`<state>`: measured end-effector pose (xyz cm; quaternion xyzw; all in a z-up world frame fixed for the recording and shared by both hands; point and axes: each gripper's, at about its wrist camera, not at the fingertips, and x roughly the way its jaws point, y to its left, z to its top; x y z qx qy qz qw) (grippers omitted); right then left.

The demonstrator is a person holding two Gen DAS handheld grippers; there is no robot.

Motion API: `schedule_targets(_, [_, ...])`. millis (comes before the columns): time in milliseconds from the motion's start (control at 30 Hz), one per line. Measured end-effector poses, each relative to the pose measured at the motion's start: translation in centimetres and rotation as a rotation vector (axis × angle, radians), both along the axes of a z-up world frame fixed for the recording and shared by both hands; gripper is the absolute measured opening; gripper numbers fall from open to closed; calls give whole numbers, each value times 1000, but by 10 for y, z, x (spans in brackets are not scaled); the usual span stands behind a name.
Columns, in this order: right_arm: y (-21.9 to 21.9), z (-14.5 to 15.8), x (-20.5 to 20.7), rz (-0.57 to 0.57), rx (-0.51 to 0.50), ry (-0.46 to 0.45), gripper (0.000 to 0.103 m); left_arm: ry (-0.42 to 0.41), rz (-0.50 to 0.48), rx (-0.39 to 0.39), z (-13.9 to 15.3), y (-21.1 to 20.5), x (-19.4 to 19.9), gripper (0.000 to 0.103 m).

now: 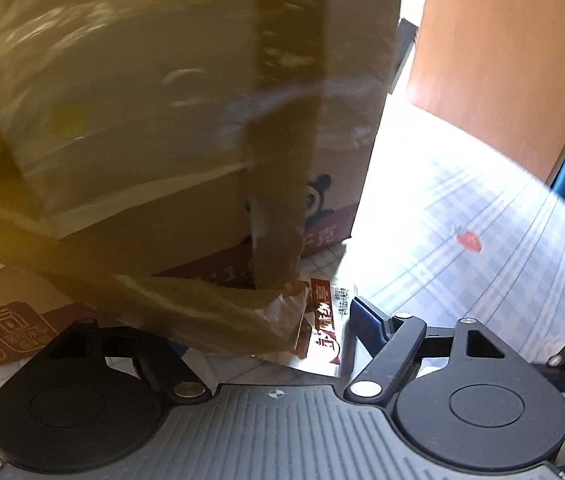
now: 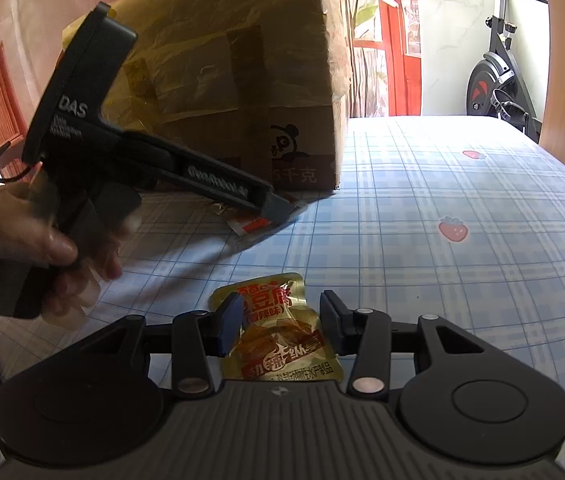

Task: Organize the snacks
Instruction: 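Grasp a silver snack bag with the left tool while the right tool grasps a gold snack bag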

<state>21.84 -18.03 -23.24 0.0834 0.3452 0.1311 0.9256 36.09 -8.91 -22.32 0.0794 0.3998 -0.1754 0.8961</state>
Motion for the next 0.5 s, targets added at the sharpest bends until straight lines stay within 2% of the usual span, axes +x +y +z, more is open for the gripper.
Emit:
schedule_targets(67, [0, 0, 0, -1, 0, 0, 46, -4, 10, -2, 0, -1, -3, 79])
schedule_targets(200, [1, 0, 0, -2, 2, 1, 46, -6, 24, -2, 2, 4, -5, 51])
schedule_targets(500, [3, 0, 0, -4, -4, 0, 46, 24, -37, 0, 7, 22, -38, 48])
